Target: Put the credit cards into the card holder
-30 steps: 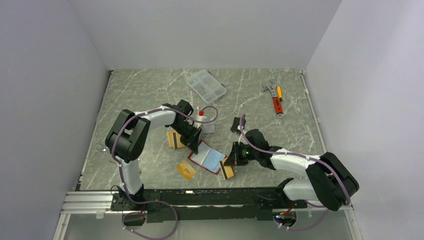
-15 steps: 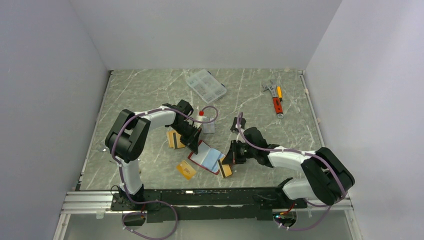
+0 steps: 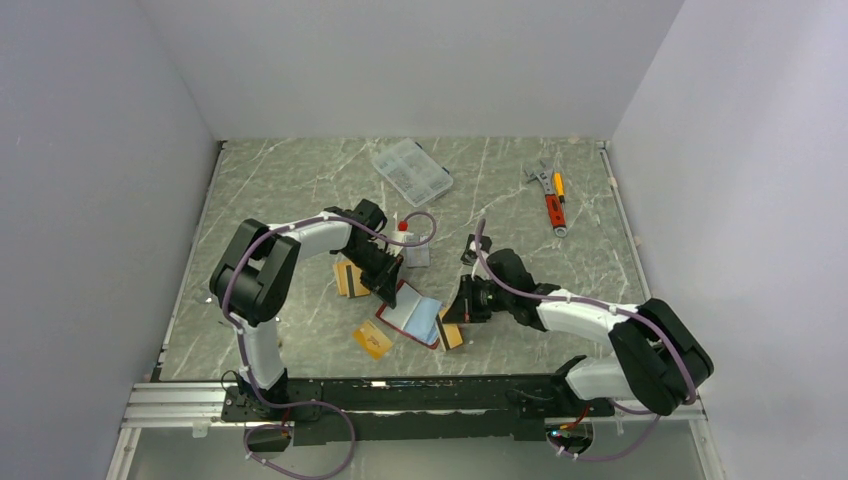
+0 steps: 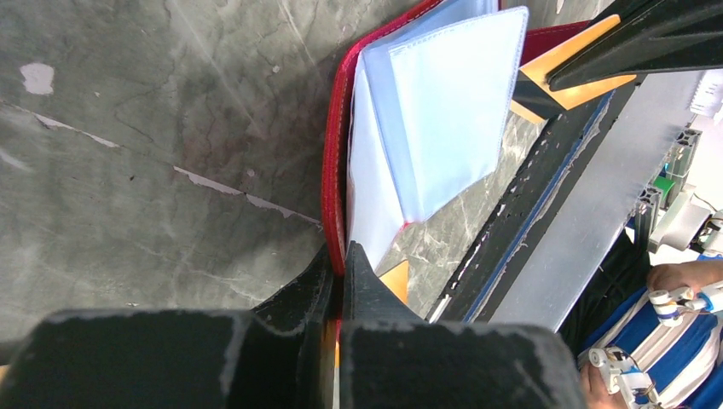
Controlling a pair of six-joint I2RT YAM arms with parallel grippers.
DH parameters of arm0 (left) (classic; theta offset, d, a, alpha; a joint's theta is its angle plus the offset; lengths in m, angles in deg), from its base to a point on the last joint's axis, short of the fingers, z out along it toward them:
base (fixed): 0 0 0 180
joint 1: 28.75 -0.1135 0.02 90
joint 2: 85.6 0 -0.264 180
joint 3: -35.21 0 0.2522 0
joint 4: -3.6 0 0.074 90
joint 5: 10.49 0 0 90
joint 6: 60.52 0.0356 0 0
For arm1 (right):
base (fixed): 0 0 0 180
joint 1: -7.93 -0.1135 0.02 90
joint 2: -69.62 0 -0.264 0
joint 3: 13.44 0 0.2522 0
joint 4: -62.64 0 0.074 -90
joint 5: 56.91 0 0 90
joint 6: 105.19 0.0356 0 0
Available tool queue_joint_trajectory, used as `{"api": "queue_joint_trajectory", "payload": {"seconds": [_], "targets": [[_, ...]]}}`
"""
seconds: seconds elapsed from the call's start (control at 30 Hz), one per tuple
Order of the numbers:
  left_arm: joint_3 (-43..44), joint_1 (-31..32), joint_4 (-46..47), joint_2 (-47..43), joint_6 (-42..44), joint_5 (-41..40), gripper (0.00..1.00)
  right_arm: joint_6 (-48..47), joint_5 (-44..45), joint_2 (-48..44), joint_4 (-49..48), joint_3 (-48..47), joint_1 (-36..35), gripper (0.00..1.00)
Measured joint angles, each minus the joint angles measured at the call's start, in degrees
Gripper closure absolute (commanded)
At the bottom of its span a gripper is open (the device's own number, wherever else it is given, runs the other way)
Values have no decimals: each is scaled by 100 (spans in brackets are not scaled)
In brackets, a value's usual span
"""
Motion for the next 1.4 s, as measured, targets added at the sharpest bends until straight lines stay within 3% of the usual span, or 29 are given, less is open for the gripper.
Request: {"api": "queue_joint_trajectory", "payload": {"seconds": [0.13,0.27,0.63,1.13,1.4], "targets": [[0,0,2,-66,0,20,84,7,-39,127,-4,-258,0,100],[-24,-28,66,-153,-39,199,66,24,-92,498,-184,-608,-31,100],[-280,-293,367,-326,-289,807,50,273,-275,1375,-857,-863,-280,100],[-496,-619,728,-363,-623,1314,51,424,-367,1818,-1305,-1141,-411,100],[-575,-669,907,-354,-782,1270,78,485,-428,2059,-1427,-1141,-479,100]]}}
